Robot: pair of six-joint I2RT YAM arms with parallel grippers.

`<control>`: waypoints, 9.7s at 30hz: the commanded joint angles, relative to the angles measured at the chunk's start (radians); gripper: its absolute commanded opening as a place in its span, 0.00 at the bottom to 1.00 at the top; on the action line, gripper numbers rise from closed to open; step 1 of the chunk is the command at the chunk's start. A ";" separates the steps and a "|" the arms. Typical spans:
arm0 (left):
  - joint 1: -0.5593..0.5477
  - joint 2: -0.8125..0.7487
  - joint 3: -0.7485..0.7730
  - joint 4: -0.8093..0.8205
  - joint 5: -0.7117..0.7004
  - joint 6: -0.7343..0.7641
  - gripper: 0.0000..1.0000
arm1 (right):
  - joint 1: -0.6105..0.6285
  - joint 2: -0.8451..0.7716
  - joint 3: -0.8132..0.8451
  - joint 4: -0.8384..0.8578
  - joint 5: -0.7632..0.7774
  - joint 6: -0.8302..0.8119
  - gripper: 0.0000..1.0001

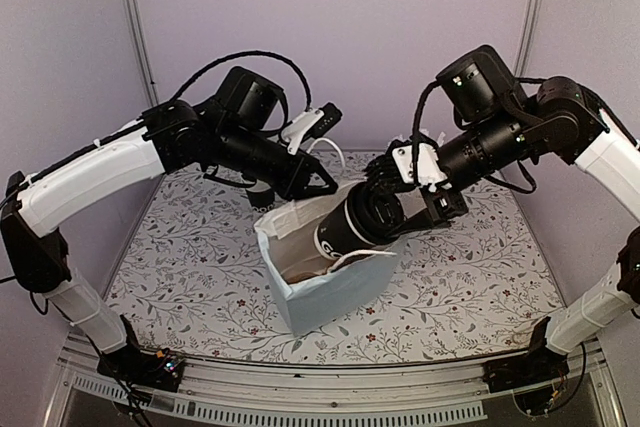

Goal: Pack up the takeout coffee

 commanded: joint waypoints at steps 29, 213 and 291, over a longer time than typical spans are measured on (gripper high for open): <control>-0.059 -0.163 -0.029 0.205 0.072 -0.073 0.70 | 0.239 0.081 -0.214 -0.065 0.510 -0.018 0.45; 0.283 0.249 -0.442 0.544 0.533 0.189 0.65 | 0.112 0.372 -0.242 -0.047 0.252 0.056 0.41; 0.421 -0.193 -0.408 0.296 0.116 0.179 0.78 | 0.073 0.543 -0.294 0.098 0.416 0.185 0.51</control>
